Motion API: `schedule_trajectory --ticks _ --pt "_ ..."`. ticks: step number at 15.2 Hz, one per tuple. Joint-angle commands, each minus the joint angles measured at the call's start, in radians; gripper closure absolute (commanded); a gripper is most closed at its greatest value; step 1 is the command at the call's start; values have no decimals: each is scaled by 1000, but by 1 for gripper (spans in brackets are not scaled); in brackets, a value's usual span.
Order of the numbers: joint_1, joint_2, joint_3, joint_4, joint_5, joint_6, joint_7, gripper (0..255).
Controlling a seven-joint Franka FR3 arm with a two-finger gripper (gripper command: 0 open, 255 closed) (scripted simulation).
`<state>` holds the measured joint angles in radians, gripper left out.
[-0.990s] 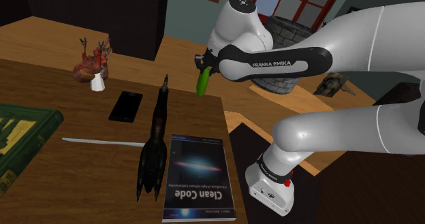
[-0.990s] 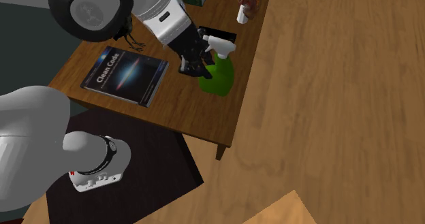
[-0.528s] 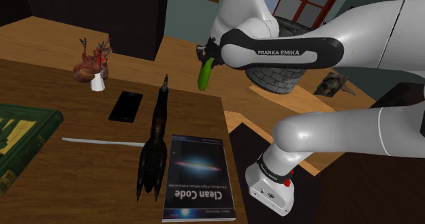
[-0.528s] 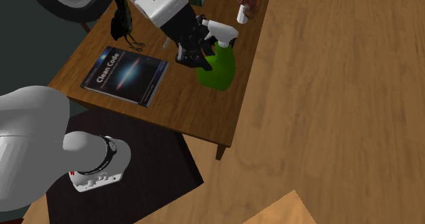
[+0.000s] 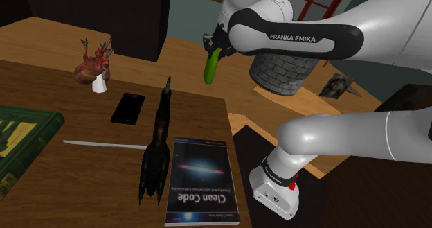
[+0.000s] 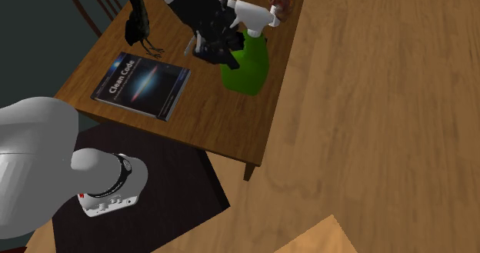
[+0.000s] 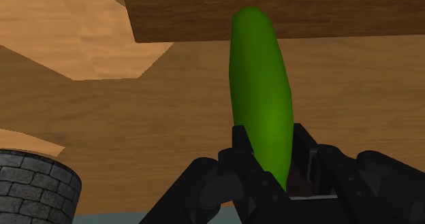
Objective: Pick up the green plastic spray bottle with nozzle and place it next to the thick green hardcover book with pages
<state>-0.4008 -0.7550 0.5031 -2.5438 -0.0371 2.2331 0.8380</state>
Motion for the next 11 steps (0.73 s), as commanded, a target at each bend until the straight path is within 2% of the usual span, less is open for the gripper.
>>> schedule_trajectory --ticks 1,11 --pt "-1 0 -6 27 -1 -27 -7 255" --pt "-8 2 -36 157 -6 -151 -43 255"
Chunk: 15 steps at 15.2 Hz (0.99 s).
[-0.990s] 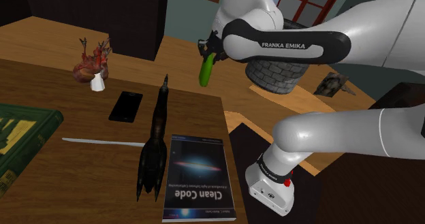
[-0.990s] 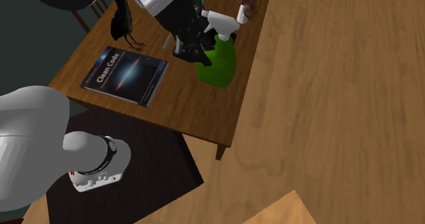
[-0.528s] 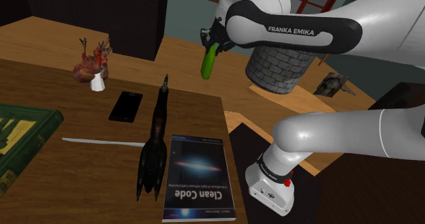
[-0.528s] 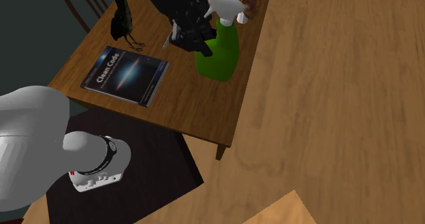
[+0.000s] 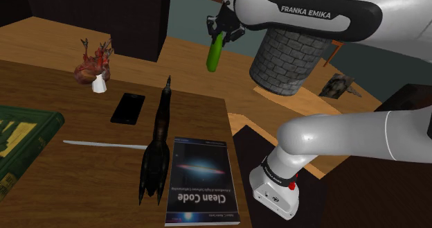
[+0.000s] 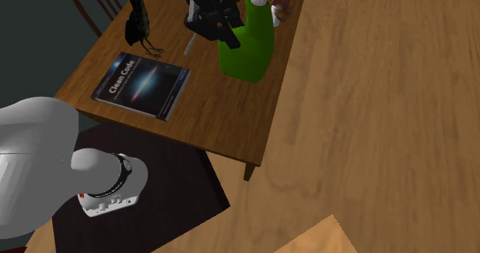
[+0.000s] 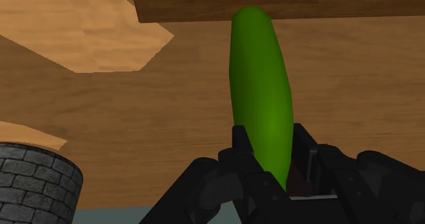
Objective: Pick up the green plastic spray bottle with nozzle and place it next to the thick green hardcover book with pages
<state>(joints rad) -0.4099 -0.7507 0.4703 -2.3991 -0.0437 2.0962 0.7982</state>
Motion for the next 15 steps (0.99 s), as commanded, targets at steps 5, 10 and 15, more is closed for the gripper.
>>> schedule_trajectory --ticks 5,10,15 --pt "-6 6 -14 83 -4 -75 -19 255" --pt "-13 20 -23 158 -9 -134 -34 255" --pt "-22 39 -30 237 -14 -193 -47 255"
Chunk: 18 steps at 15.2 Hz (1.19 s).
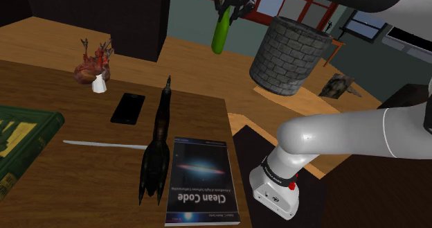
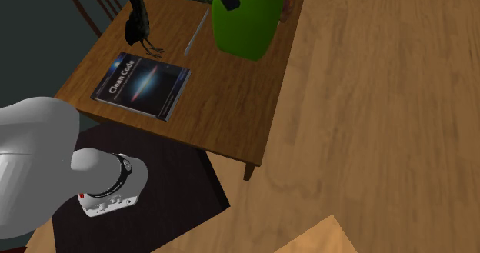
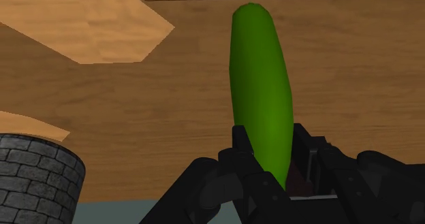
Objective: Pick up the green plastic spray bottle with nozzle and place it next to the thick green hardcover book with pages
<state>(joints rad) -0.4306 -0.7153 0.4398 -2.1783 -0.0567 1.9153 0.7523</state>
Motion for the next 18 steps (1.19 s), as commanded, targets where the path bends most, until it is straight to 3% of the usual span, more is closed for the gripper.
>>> schedule_trajectory --ticks 1,3,5,12,18 --pt "-4 8 -1 32 -2 -24 -3 255" --pt "-7 16 -2 60 -4 -44 -8 255" --pt "0 13 40 78 6 -69 35 255" --pt "5 32 201 175 35 -156 189 255" --pt "-27 87 366 304 45 -234 326 255"
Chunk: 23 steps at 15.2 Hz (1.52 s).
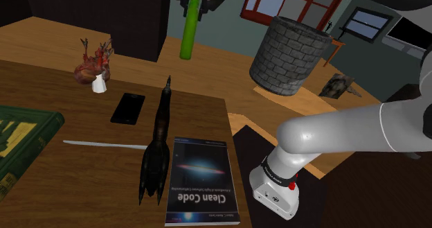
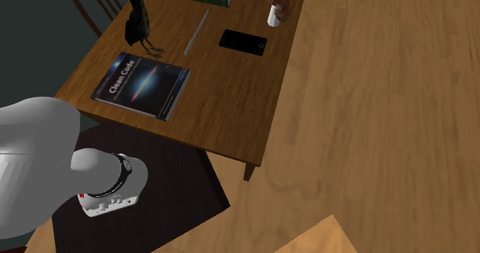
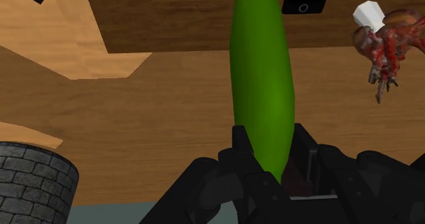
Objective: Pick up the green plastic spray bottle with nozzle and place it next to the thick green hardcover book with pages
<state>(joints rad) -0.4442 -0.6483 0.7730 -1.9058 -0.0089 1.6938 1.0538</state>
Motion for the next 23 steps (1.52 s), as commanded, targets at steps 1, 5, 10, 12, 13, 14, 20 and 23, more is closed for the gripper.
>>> schedule_trajectory --ticks 1,5,10,12,13,14,20,23 --pt "-24 32 65 58 -3 -26 49 255" --pt "-86 90 211 175 -13 -83 146 255" --pt "-247 168 474 359 -40 -164 268 255" --pt "-359 180 612 448 -39 -202 305 255" --pt "-425 175 682 496 -30 -222 316 255" --pt "-493 160 747 547 -13 -244 323 255" --pt "-916 -24 1031 991 165 -439 337 255" --pt "-893 -27 1027 953 165 -412 349 255"
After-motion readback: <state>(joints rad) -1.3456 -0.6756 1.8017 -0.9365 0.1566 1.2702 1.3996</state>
